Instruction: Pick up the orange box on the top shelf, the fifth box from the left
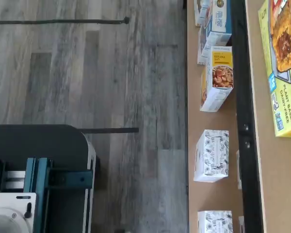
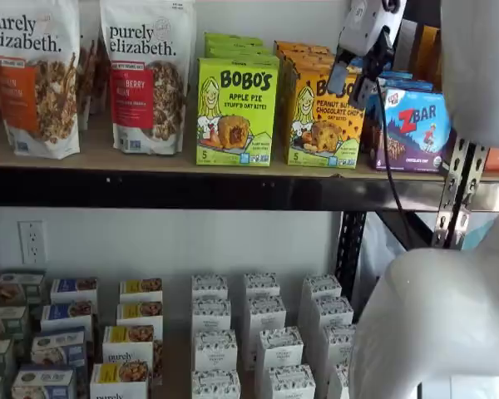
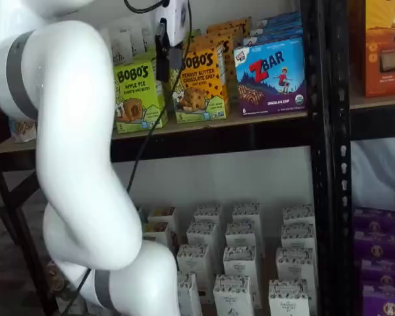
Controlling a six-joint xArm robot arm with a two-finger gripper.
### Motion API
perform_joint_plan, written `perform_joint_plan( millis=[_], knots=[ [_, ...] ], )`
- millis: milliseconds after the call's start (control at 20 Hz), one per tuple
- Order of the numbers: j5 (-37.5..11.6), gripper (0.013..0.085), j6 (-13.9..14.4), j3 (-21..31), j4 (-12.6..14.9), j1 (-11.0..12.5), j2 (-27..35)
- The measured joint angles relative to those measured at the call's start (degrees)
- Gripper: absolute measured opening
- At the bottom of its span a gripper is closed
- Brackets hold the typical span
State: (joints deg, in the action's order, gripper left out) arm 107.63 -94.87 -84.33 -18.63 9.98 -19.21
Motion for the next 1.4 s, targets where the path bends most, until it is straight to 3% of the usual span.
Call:
perform_joint_plan(
  millis=[200,500,700,900,1100,1400],
  knots=[
    [0.18,0.085,1.26,-0.54,2.1,-1.88,0.3],
    [-1.32,0.085,2.11,0.33,1.1,-2.56,-0.25],
    [-2.97,0.085,1.53,0.41,-1.79,-1.04,-0.52],
    [-3.06,0.085,-0.28,-1.74,-4.35,2.06,0.53],
    [-4.62,0.085,-2.38,-3.84,-5.04,4.66,2.09],
    [-7.31,0.085,-3.4,-6.51,-6.72,6.14,4.94]
  ],
)
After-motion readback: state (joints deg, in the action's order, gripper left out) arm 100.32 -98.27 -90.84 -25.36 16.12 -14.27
